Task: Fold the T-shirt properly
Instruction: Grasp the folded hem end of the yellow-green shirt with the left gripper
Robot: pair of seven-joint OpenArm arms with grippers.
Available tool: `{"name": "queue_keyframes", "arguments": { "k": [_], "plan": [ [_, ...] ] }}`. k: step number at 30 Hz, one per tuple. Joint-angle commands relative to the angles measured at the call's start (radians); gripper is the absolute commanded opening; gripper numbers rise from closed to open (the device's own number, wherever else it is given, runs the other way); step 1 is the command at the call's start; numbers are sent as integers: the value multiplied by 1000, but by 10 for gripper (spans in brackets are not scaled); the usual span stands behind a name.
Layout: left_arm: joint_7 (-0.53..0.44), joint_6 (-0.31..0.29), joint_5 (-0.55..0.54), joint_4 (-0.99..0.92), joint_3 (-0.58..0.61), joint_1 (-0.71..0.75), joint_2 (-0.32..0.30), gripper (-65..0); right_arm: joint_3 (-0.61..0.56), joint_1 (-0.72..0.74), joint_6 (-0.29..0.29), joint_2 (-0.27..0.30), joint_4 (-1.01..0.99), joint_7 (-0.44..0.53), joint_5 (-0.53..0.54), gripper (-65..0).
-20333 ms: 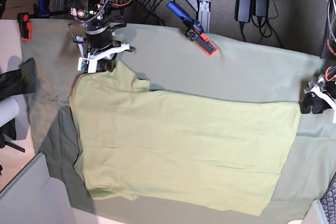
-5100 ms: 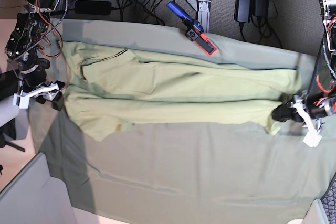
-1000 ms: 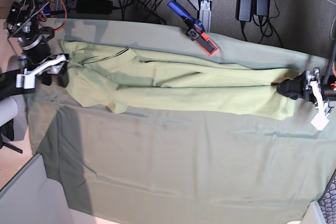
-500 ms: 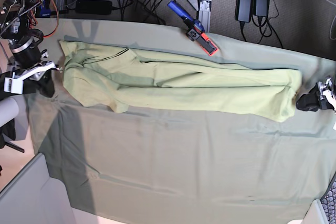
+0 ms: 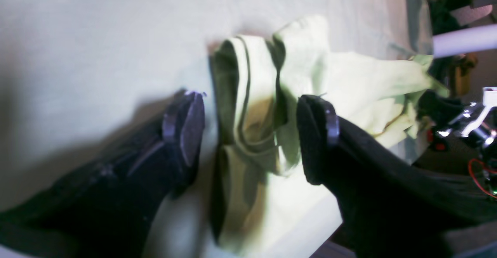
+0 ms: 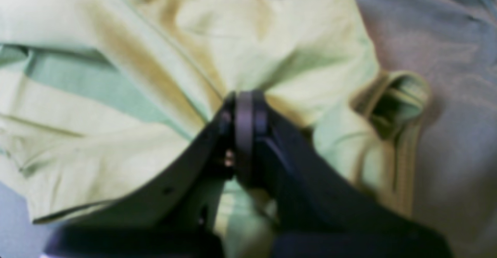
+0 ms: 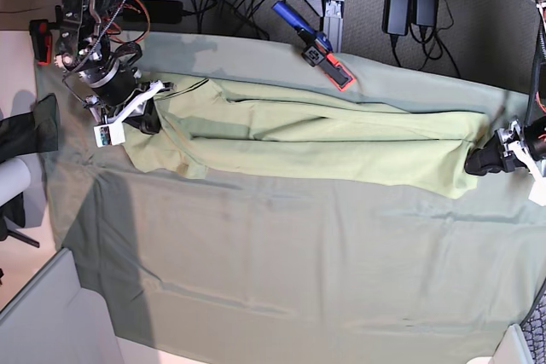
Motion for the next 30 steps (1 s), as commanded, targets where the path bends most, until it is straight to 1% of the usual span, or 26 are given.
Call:
{"name": "queue_keyframes", "arguments": {
  "k": [1,5,7,12,16,17,18,20,21,22,28,30],
  "plan": [
    [21,-14,-11,8,-3,-8,-13,-240,5,11,18,19,4,10,1,-650],
    [113,-14,-87,8,6,-3,-14,-240,5,12,16,19,2,13,5,-650],
    [127,-14,-96,8,28,-3,-14,-240,5,12,16,19,2,18,5,-650],
    [117,-14,-95,8,119,-4,-14,-241,5,12,16,19,2,21,5,-650],
    [51,-14,-78,8,137,-9,-14,-244,5,12,16,19,2,21,4,-650],
    [43,-14,-61,8,137,-12,-14,-271,5,12,16,19,2,21,5,-650],
    [40,-14,-49,8,137,-17,-13,-339,5,12,16,19,2,21,5,-650],
    [39,-14,-42,8,137,-23,-13,-537,5,12,16,19,2,21,5,-650],
    [36,-14,-40,8,137,-23,-13,-620,5,12,16,19,2,21,5,-650],
    [32,-14,-38,8,137,-22,-13,-650,5,12,16,19,2,21,5,-650],
    [32,-14,15,8,137,-42,-15,-650,9,13,15,19,7,21,7,-650],
    [32,-14,16,8,137,-65,-18,-650,23,12,16,19,22,20,26,-650]
  ]
}}
